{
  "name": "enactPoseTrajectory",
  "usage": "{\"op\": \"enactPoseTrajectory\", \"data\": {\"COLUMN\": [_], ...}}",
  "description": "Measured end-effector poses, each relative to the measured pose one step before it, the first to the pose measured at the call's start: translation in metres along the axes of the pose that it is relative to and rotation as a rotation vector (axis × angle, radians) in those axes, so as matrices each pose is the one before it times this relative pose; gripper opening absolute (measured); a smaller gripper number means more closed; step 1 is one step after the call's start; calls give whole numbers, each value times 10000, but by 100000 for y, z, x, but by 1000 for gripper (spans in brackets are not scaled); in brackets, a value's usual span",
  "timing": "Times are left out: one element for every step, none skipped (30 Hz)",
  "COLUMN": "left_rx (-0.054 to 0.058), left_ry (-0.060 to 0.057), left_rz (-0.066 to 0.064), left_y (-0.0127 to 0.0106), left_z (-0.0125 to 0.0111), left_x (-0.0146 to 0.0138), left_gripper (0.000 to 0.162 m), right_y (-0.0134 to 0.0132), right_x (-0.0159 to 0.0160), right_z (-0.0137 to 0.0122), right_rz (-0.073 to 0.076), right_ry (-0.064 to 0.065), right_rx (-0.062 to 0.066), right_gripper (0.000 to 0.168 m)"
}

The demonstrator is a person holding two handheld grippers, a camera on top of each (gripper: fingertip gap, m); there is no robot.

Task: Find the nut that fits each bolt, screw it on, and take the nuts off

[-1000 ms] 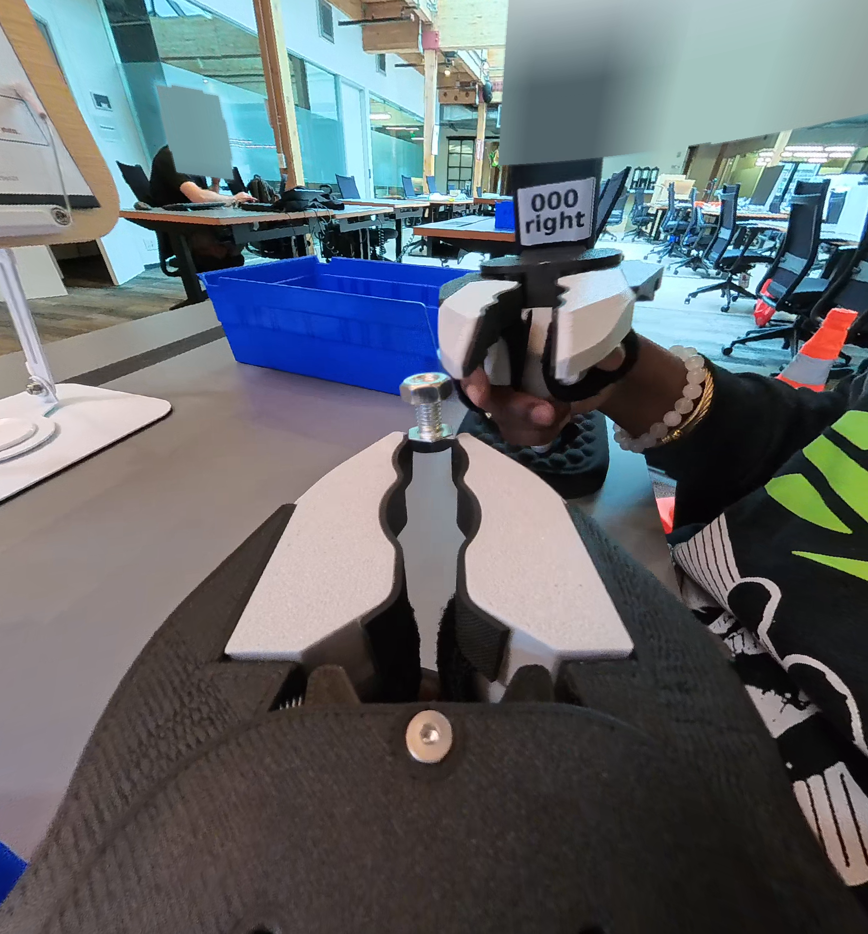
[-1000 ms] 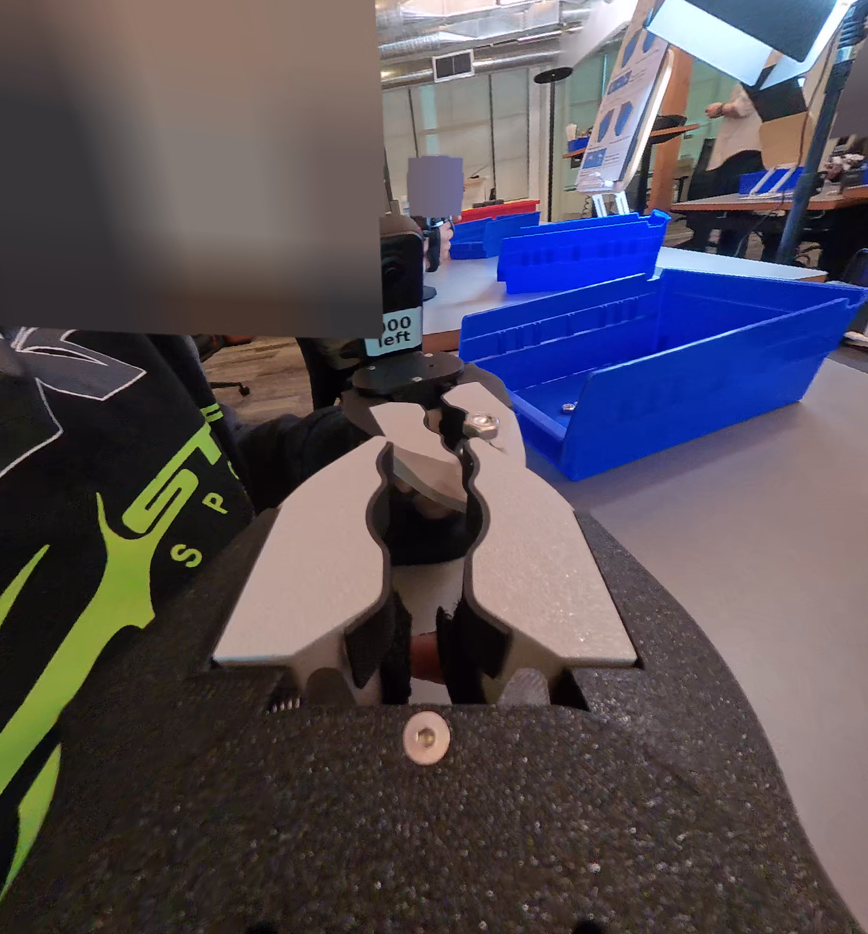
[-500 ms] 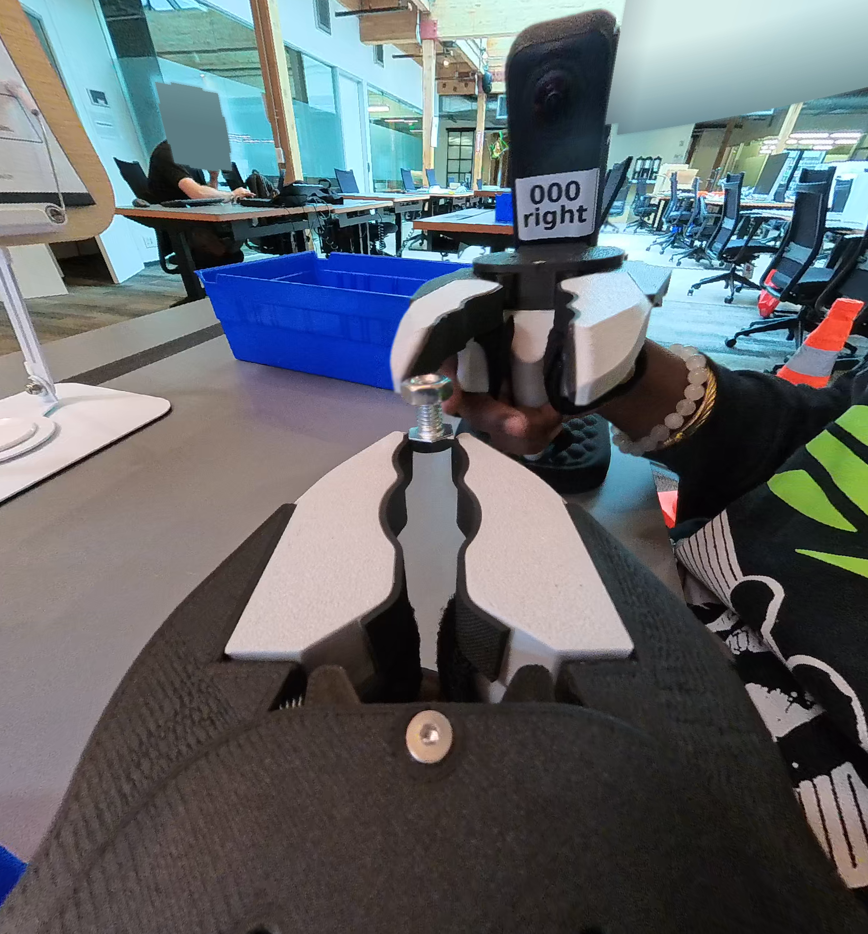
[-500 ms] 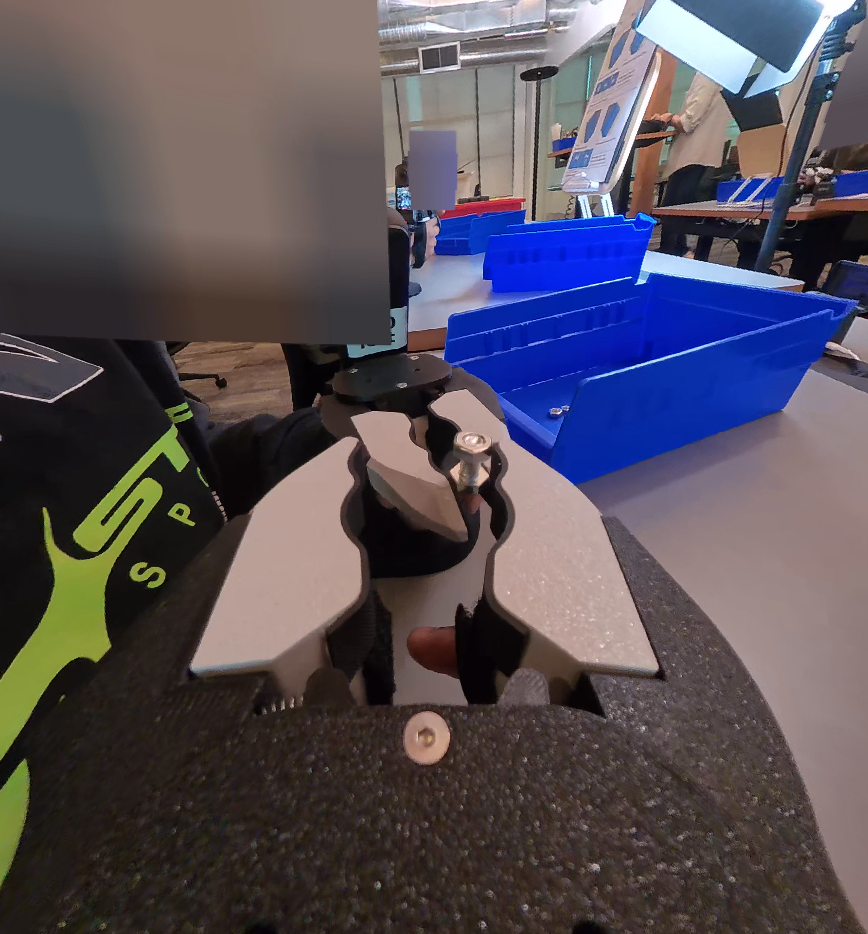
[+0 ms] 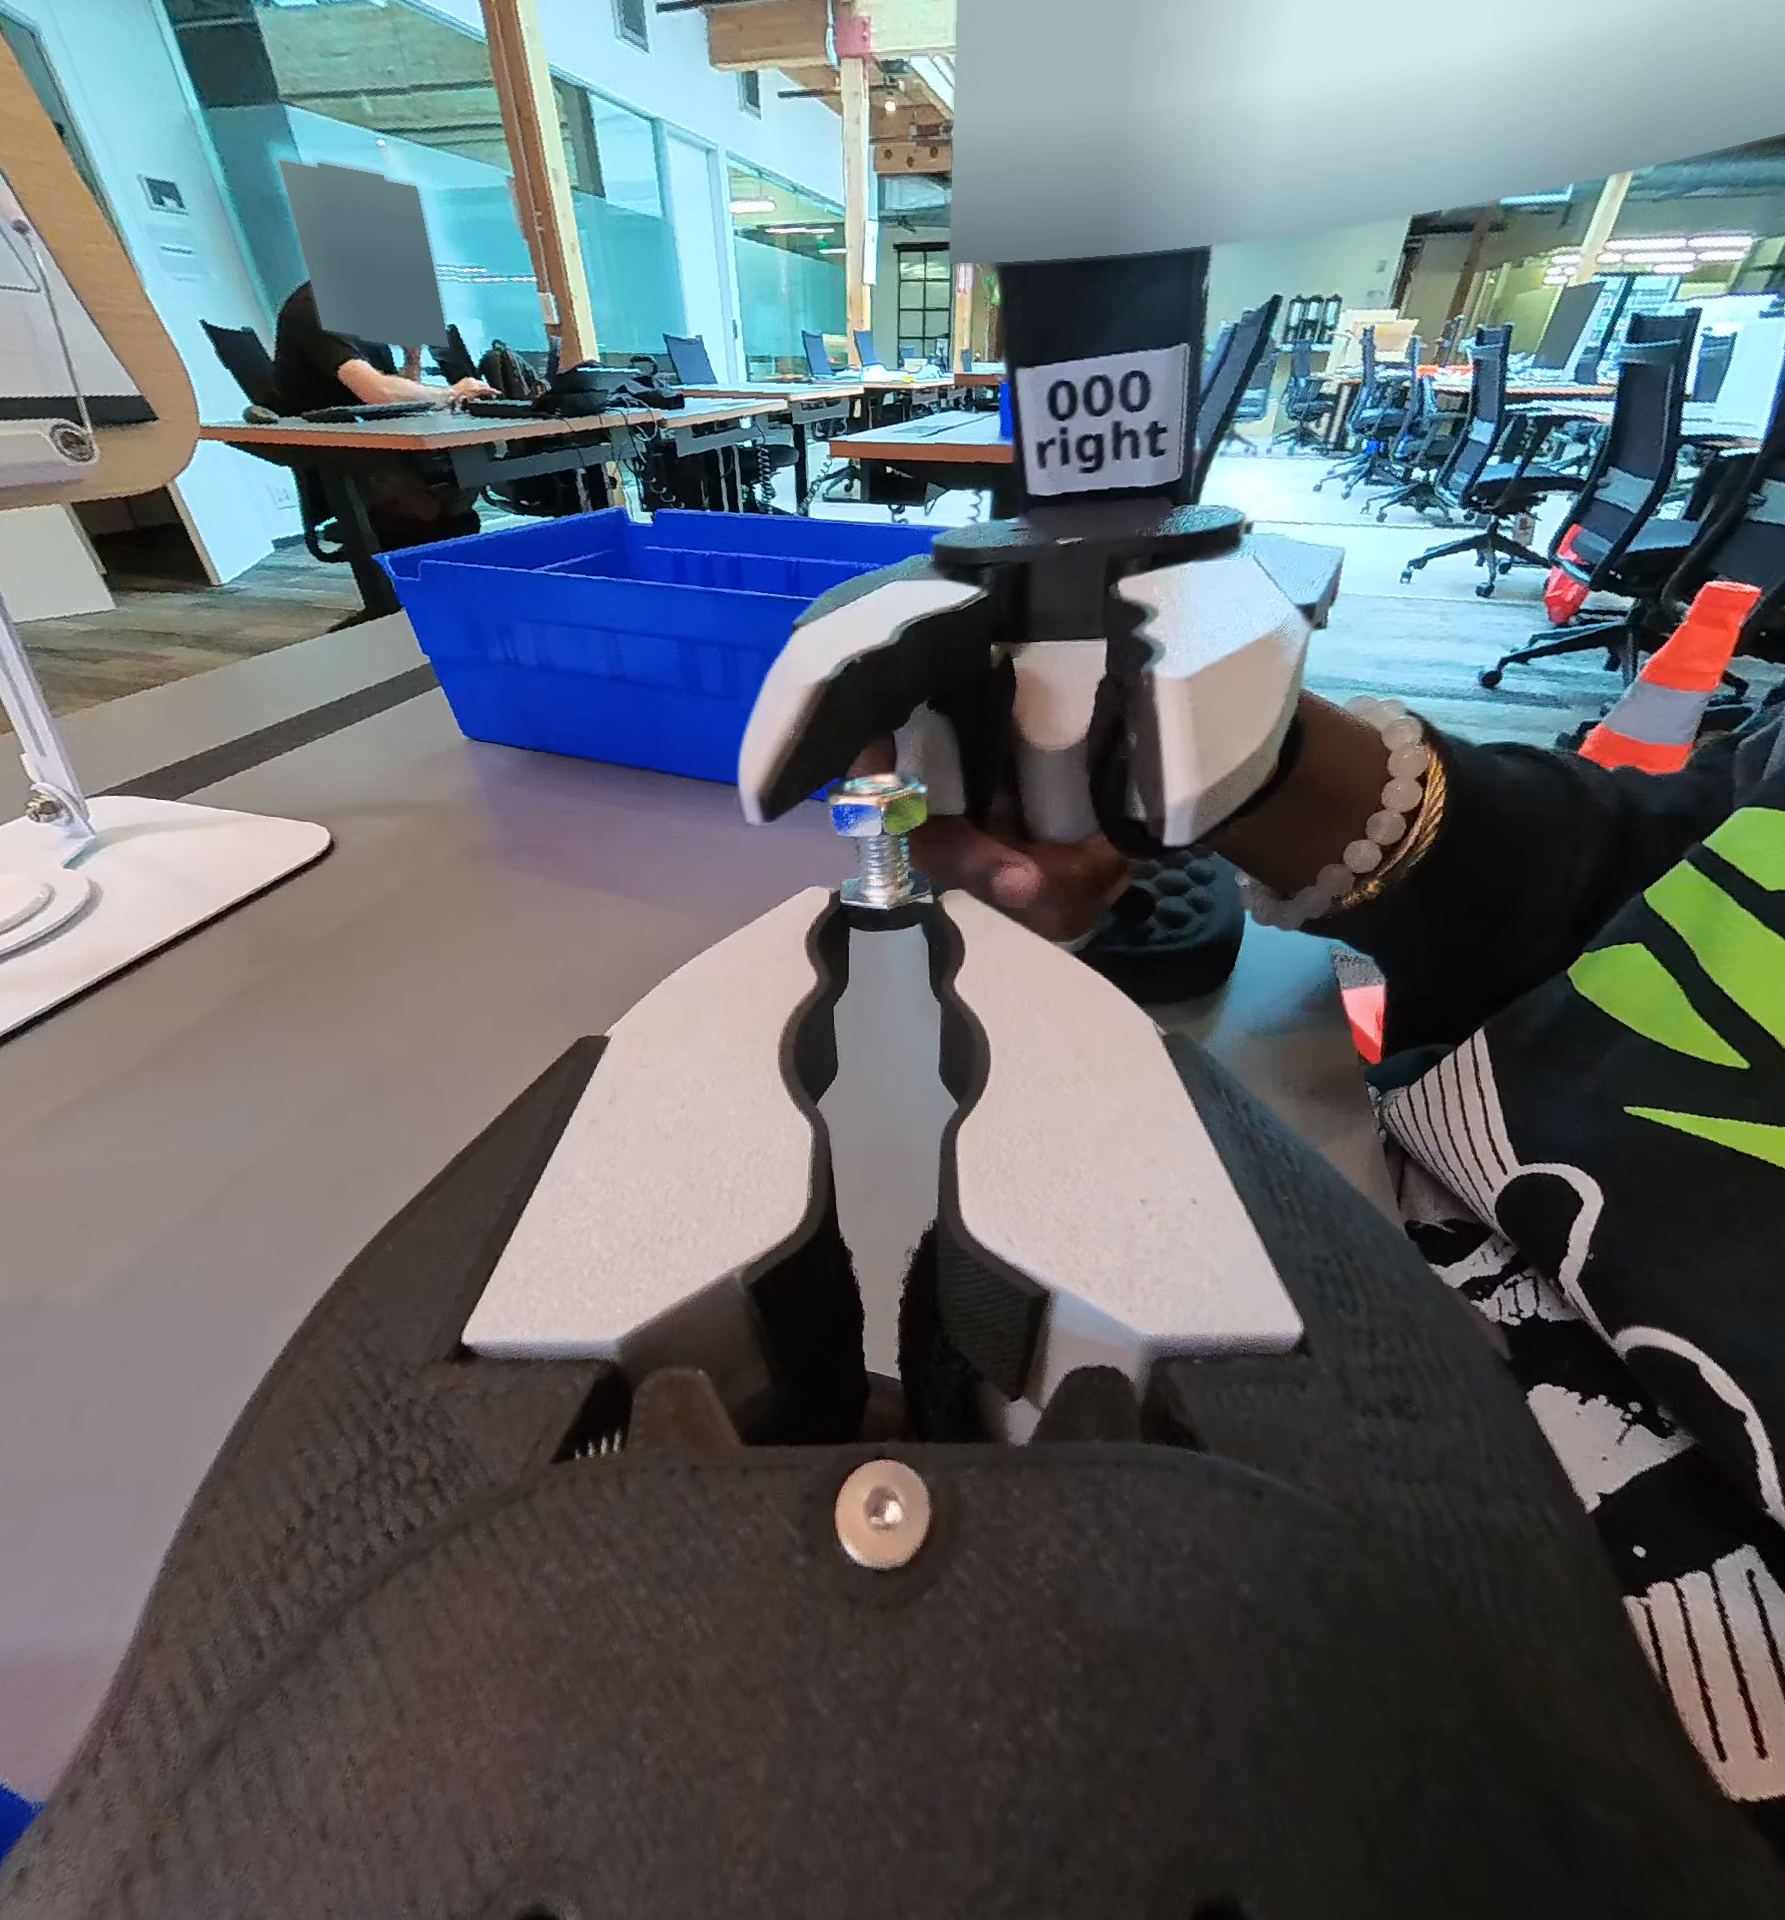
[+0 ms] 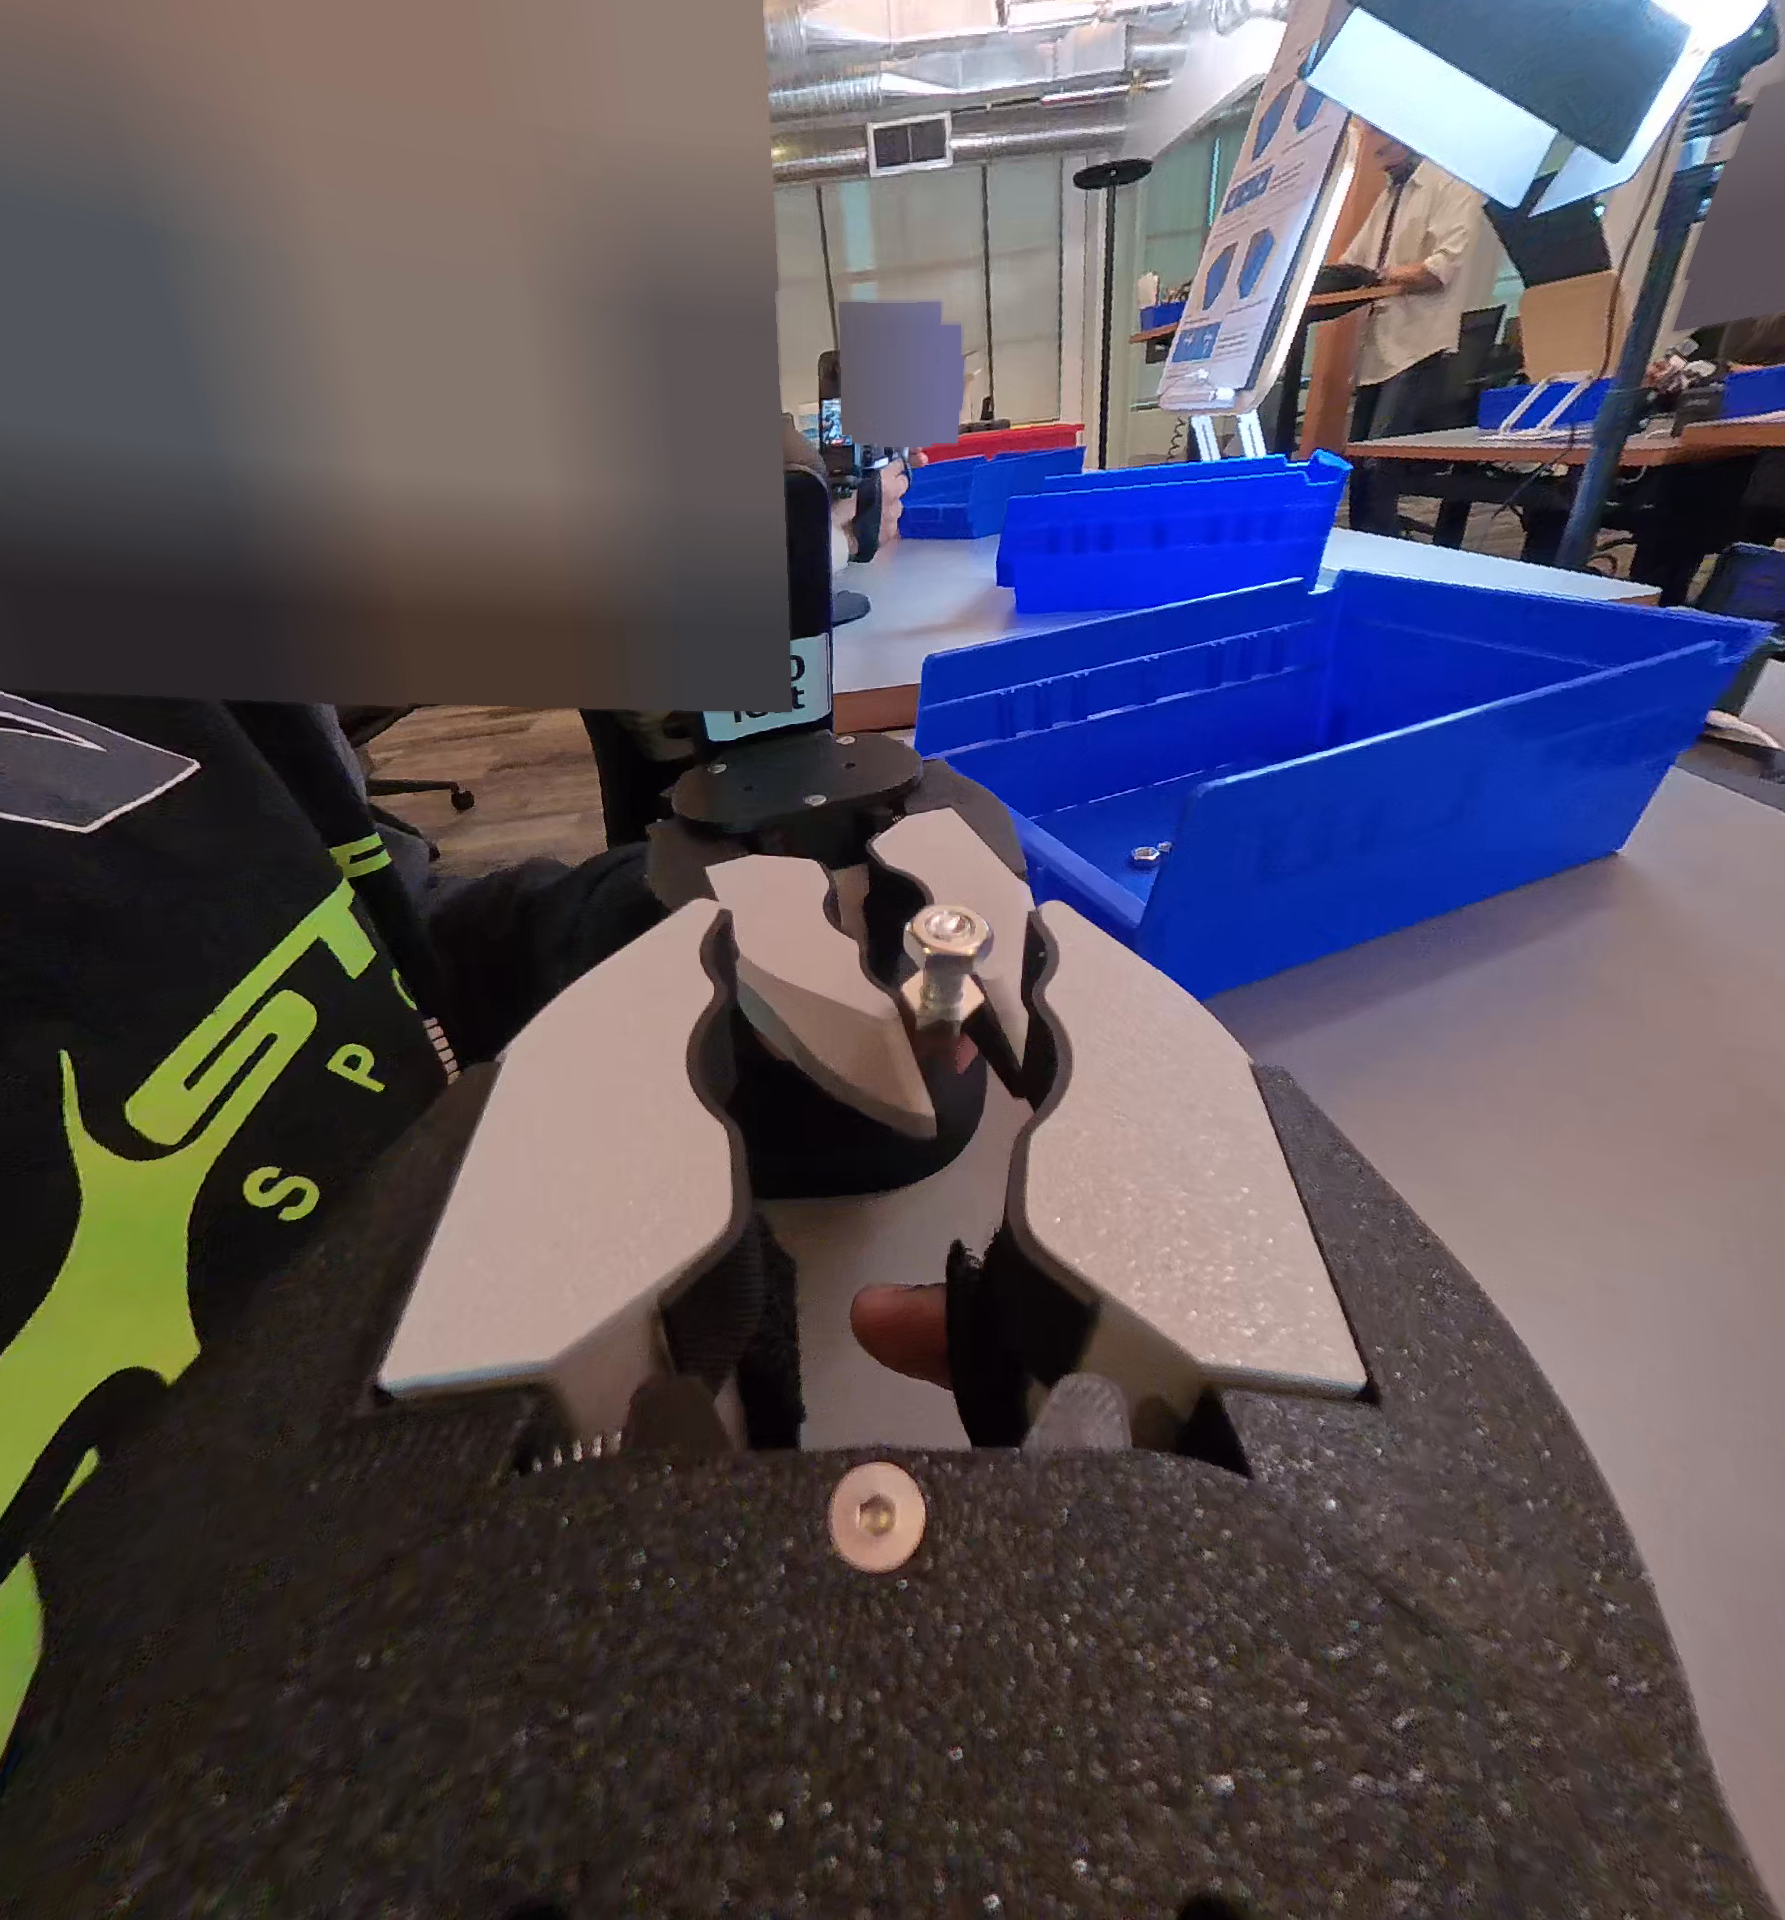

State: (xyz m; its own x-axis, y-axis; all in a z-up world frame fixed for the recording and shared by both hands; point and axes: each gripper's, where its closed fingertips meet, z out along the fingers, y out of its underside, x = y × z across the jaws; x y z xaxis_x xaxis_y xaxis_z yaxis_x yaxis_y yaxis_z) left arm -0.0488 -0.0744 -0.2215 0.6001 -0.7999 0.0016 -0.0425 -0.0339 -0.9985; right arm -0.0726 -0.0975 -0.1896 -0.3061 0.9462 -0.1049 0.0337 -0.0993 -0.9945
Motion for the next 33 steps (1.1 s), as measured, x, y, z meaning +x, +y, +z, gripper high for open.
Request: {"op": "enactPoseTrajectory", "data": {"left_rx": [-4, 9, 16, 18, 16, 12, 5, 3, 9, -6, -4, -4, -8, -7, -6, -2, 3, 7, 8, -5, -21, -24, -16, -6, 5, 14, 23, 20, 13, 7, -8, -7, 1], "left_ry": [-3, -2, -17, -32, -11, -38, -5, -6, -23, -46, 10, 5, -5, -1, 1, 15, 18, 38, 51, 28, 17, 34, 16, 2, -2, -20, -19, -34, -47, 9, 8, -10, -22], "left_rz": [6, -13, -26, -38, -24, -10, 4, 3, -14, -52, -38, 3, 29, 31, 17, 7, 3, 9, 24, 26, 13, 7, 5, -2, -12, -22, -23, -13, -23, -17, 7, 20, -1], "left_y": [5, -11, -20, -22, -19, -14, -16, 6, -22, 17, 3, -6, 12, 9, 8, 2, -4, -8, -9, 7, 37, 30, 20, 8, -7, -18, -38, -25, -16, -9, 0, 9, -1], "left_z": [5, -10, -16, -17, -15, -16, -3, -3, -4, -7, 11, 5, -1, 16, -1, 6, 2, -7, -5, 8, 9, 26, 16, 1, 2, -16, -18, -18, -17, 1, 10, 7, 0], "left_x": [-2, -6, -50, -75, -30, -60, -1, -2, -40, -101, -25, 11, 14, 31, 17, 21, 21, 59, 79, 51, 31, 48, 14, -4, -8, -42, -46, -59, -76, -4, 18, 7, -27], "left_gripper": [15, 15, 15, 15, 15, 15, 15, 15, 15, 15, 15, 15, 15, 15, 15, 15, 15, 15, 15, 15, 15, 15, 15, 15, 15, 15, 15, 15, 15, 15, 15, 15, 15], "right_y": [-11, -5, 8, 23, -1, 14, 30, 27, -25, -139, -210, -141, -74, -44, -62, -24, 74, 167, 217, 227, 169, 85, 2, -46, -60, -43, -13, -3, 12, 16, 28, 15, -79], "right_x": [-61, -65, -47, -15, 22, 44, 66, -16, -233, -431, -263, 38, 237, 315, 285, 200, 43, -15, 7, -26, -49, -48, -62, -69, -65, -33, 10, 38, 36, 50, 48, -1, -102], "right_z": [237, 144, 40, -66, -194, -281, -355, -398, -424, -380, -293, -234, -149, -51, 58, 175, 259, 335, 376, 375, 347, 296, 232, 160, 80, -16, -100, -174, -247, -283, -306, -311, -296], "right_rz": [-20, -20, -17, -8, -3, 2, 28, 43, 37, 38, 49, -1, -52, -59, -23, 13, 22, 10, -14, -42, -57, -52, -26, 2, 10, 2, -7, -7, 11, 36, 41, 19, 9], "right_ry": [-76, -59, -35, 5, 49, 74, 97, 43, -107, -229, -116, 64, 169, 186, 151, 76, -20, -60, -42, -45, -60, -60, -65, -72, -60, -24, 24, 55, 57, 64, 61, 14, -54], "right_rx": [-9, -19, -36, -31, -10, -4, -1, 10, 52, 117, 149, 83, 23, 21, 42, 29, -25, -85, -124, -132, -106, -59, -12, 16, 21, 10, -3, -9, -5, -2, -3, 15, 74], "right_gripper": [53, 53, 52, 50, 49, 47, 46, 42, 36, 25, 22, 22, 22, 23, 26, 31, 36, 39, 43, 47, 49, 50, 51, 51, 50, 49, 48, 47, 46, 45, 43, 38, 31]}}
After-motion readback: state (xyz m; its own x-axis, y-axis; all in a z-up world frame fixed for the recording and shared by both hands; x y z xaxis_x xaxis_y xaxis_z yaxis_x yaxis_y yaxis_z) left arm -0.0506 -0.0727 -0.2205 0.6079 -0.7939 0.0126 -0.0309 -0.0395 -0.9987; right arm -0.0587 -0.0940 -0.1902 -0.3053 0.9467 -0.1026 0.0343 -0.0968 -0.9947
